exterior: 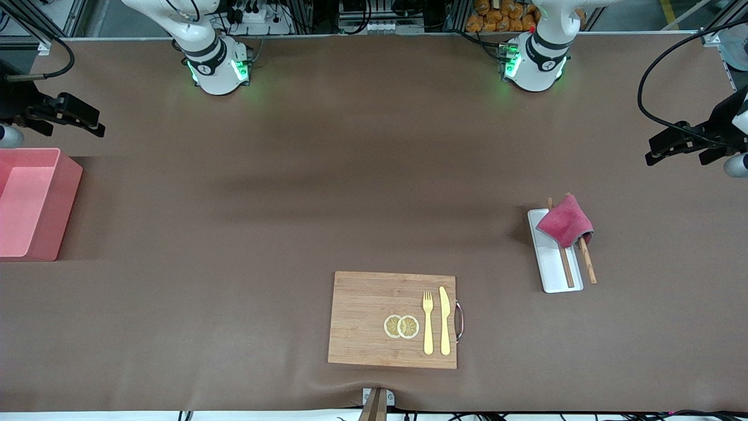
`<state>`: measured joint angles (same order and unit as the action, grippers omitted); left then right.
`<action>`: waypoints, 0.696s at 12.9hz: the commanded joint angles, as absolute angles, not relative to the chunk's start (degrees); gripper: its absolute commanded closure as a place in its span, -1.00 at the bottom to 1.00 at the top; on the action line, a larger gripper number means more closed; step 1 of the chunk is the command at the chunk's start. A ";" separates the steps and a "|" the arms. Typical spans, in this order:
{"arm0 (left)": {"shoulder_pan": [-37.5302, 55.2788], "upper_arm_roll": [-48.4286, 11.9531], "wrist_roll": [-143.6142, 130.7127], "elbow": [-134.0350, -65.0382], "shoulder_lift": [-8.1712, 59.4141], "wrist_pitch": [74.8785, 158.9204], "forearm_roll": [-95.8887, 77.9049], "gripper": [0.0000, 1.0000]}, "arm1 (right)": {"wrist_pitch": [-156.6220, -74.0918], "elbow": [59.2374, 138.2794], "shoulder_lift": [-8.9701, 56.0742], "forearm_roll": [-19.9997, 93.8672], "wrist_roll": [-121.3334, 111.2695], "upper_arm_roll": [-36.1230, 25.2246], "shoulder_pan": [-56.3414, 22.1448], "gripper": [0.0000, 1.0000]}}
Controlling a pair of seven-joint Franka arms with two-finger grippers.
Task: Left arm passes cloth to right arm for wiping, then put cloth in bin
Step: 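Reach the left gripper to the pink cloth on the chopstick holder and grasp it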
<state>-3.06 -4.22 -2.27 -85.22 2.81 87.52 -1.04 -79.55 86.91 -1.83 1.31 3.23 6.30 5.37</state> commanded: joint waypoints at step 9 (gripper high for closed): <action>-5.17 -4.74 -2.72 -89.79 2.73 87.86 0.35 -1.00 | -79.01 85.96 -1.76 1.32 4.04 7.03 5.19 -1.00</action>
